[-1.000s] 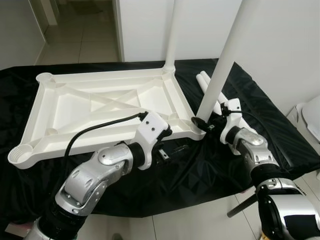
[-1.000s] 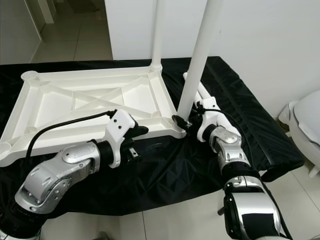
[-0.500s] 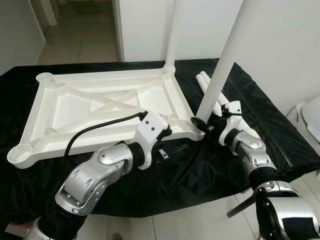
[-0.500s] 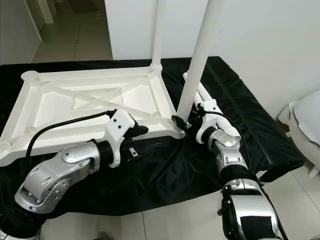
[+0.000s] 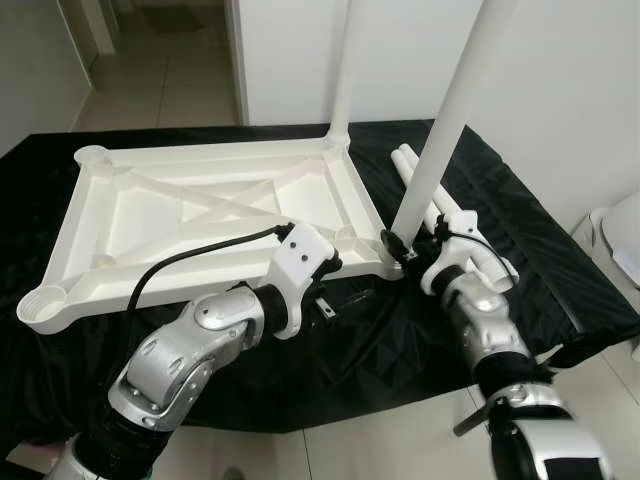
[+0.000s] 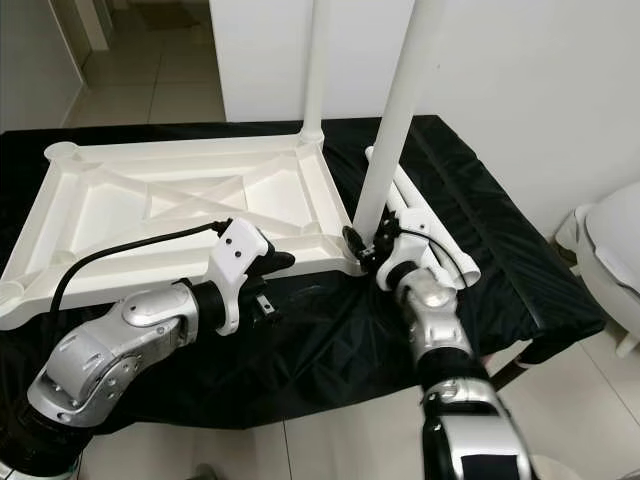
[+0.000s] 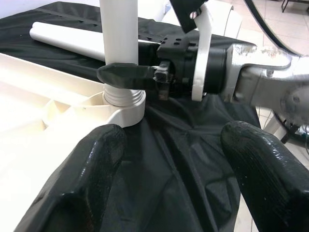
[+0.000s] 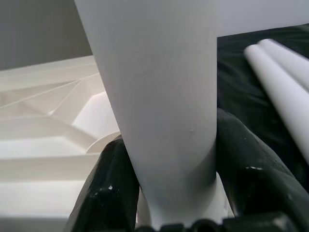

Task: Building children table

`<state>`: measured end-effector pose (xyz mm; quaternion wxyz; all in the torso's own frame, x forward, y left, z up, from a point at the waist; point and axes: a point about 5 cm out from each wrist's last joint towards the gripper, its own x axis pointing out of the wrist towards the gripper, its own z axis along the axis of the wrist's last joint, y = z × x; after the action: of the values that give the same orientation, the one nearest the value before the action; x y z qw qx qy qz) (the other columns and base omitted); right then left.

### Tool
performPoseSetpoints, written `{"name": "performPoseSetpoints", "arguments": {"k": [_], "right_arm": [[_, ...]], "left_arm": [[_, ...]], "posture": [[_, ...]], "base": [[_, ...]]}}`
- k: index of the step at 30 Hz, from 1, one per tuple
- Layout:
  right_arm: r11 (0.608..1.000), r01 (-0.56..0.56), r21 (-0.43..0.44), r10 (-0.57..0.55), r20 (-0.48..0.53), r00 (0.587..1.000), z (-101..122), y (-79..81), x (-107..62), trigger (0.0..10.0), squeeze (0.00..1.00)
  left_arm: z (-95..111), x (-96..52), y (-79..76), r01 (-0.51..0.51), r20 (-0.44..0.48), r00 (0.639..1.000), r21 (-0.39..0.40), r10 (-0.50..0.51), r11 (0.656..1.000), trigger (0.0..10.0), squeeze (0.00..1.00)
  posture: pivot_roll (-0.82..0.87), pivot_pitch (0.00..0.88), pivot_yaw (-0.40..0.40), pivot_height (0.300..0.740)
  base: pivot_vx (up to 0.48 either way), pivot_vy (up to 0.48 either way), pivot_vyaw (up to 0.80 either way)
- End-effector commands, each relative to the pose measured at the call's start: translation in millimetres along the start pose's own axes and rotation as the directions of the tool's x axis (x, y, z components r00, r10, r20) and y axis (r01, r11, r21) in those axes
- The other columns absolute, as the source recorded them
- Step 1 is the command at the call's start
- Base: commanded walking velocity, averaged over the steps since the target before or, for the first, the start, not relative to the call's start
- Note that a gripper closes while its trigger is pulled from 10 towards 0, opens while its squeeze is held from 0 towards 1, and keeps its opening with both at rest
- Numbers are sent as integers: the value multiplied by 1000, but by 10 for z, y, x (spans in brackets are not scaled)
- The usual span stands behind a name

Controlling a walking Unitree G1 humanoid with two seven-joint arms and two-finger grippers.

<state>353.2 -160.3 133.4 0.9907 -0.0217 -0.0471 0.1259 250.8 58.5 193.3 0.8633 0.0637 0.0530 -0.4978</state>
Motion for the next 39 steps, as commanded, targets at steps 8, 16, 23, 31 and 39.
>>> {"name": "performPoseSetpoints", "arguments": {"k": [8,16,23,31,39], "right_arm": [[966,259,-16,-259,-14,966,-44,78,-80,0,0],[911,413,10,-413,-35,910,-80,279,-127,0,0],[889,457,-8,-457,-39,889,-70,194,-165,0,0],[897,441,9,-440,-69,895,-75,201,-175,10000,1000],[928,368,49,-366,-54,929,-47,118,-161,10000,1000]], "left_arm": [[-13,-3,-50,60,-9,998,-2,-60,998,10000,0],[-11,5,-71,65,-7,998,-2,-65,998,10000,0],[-13,9,-77,68,-6,998,-3,-68,998,10000,0],[-12,26,-84,74,-3,997,-1,-74,997,10000,0],[-14,27,-89,70,-2,998,-3,-70,998,10000,0]], "posture": [[-16,5,-21,740],[-9,0,-27,740],[-15,0,-30,740],[-23,0,-30,740],[-19,0,-33,740]], "base": [[0,0,0],[0,0,0],[0,0,0],[0,0,0],[0,0,0]]}}
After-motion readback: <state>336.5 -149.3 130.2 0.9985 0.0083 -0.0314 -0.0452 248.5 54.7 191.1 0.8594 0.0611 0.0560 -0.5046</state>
